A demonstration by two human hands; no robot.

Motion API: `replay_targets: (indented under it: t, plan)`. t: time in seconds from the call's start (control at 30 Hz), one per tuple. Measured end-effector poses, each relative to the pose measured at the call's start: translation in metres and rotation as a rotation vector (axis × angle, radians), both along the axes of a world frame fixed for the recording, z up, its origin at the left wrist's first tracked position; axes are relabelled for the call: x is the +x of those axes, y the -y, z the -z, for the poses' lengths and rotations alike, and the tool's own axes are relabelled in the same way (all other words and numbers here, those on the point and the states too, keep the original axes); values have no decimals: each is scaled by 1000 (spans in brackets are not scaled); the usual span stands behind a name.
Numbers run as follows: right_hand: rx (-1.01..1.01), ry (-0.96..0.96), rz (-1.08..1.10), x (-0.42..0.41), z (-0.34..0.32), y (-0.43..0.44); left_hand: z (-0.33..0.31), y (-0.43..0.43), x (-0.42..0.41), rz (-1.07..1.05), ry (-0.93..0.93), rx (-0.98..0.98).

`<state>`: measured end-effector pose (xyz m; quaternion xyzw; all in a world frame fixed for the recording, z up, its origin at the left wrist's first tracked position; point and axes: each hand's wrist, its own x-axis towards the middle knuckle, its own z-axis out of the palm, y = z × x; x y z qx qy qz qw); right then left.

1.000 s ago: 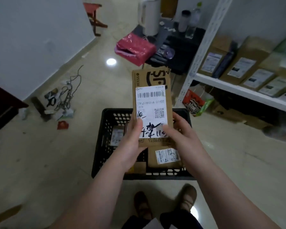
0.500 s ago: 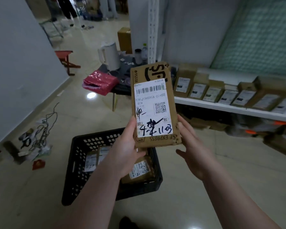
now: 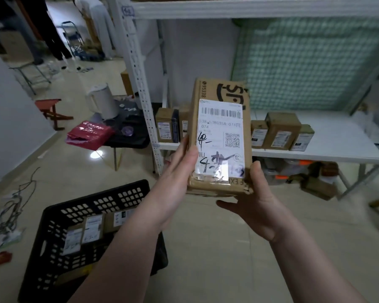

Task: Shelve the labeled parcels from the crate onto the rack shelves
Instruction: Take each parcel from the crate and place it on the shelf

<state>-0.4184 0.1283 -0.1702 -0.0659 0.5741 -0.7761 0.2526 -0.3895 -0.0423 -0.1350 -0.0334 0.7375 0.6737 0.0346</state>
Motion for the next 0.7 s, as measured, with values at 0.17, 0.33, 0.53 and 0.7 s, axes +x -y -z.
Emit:
replay_targets:
  t: [0.17,0.33,0.53,0.7]
  plan:
    - [-30,-8,47,-4,-28,-32,-16,-39,-17,-11,-58,-78]
    - [-9,-72,131,-15,-58,-64,-42,-69,-35,-7,-146,-144]
    - [-54,-189,237,-43,-77,-92,-71,-93,-65,-68,-294,-167]
    - [-96,-217,333,-84,-84,-109,-78,-108,-112,-137,-275,-158]
